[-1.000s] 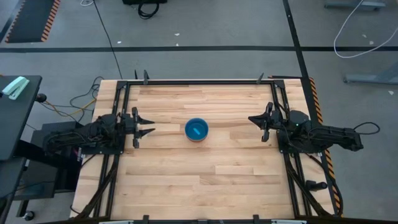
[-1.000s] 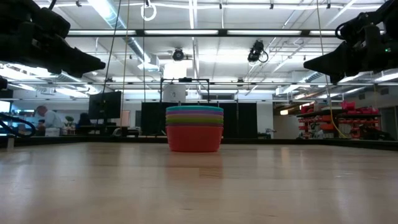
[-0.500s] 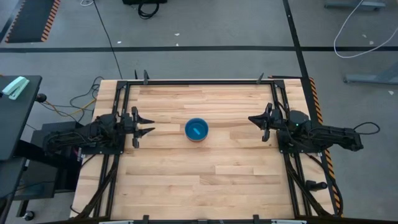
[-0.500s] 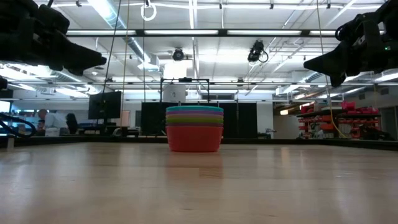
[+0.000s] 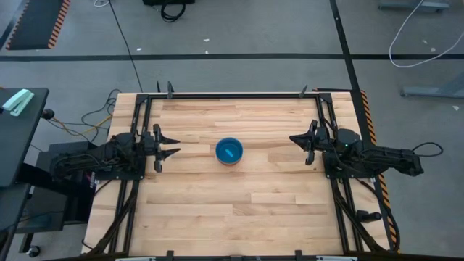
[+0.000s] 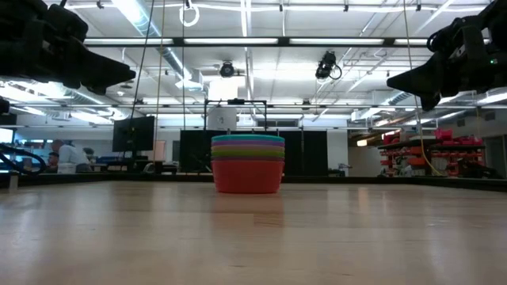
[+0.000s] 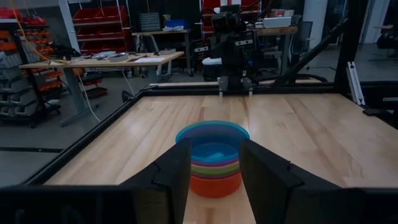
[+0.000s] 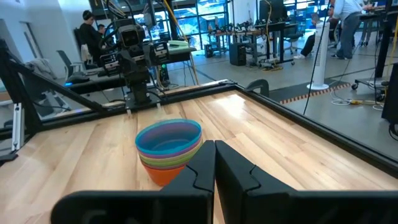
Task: Nest bowls inside each other
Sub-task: Return to Home Position
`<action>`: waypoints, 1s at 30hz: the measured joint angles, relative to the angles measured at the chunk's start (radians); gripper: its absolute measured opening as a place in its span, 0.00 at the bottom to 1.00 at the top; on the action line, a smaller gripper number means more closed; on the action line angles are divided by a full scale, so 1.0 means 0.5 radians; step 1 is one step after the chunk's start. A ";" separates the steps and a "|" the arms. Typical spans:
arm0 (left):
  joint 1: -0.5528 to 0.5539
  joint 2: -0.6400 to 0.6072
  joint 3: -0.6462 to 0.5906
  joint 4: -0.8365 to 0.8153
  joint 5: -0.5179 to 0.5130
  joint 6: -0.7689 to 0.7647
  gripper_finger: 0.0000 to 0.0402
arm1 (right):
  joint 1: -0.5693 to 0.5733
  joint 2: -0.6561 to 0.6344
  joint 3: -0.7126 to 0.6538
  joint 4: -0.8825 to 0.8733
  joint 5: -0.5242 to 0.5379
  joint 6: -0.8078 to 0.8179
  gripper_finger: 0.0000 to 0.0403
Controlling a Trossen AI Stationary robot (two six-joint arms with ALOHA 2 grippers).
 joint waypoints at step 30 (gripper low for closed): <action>0.000 0.000 0.004 0.002 0.000 0.000 0.37 | -0.001 0.001 0.000 0.000 0.000 -0.001 0.04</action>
